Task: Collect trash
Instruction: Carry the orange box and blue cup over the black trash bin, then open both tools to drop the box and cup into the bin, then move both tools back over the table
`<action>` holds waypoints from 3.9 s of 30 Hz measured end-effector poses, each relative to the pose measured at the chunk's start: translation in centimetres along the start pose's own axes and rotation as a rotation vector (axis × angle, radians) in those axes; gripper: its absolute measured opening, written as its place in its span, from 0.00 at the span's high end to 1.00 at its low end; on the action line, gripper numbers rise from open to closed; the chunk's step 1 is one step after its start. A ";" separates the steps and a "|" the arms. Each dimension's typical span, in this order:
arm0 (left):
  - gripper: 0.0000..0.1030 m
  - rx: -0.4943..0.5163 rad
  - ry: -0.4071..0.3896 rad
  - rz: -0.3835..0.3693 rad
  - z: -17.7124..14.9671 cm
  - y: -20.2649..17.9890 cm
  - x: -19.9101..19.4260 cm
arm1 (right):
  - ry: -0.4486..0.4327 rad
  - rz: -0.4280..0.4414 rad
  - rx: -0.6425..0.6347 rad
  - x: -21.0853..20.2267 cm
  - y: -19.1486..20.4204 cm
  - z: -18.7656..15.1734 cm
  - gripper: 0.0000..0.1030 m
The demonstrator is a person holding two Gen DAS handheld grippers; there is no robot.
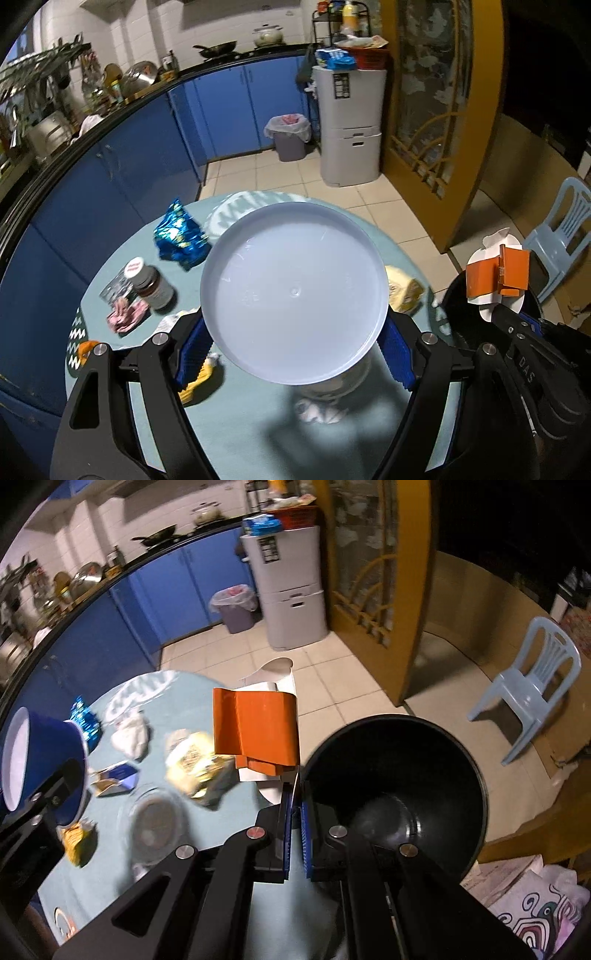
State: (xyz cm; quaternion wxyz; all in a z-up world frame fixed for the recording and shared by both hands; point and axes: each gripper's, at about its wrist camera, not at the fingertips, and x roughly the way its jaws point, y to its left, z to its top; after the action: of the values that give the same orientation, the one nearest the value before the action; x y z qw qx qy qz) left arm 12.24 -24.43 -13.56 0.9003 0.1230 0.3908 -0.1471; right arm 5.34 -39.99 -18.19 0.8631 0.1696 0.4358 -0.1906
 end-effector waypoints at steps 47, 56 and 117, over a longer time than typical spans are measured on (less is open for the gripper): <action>0.24 0.134 -0.073 -0.093 2.7 -12.1 -0.6 | 0.037 -0.059 0.204 3.0 -12.0 -0.2 0.92; 0.23 0.159 -0.075 -0.148 3.0 -14.2 -0.9 | 0.016 -0.092 0.240 2.3 -13.2 -0.5 0.92; 0.03 -0.165 0.053 0.225 -5.5 12.3 0.5 | 0.001 0.117 -0.259 1.1 7.1 -3.3 0.07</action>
State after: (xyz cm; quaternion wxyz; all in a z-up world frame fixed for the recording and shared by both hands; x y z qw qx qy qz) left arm 13.35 -11.30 -16.30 0.9075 0.0955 0.4089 -0.0091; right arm 7.08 -32.51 -20.01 0.8872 0.0822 0.4465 -0.0819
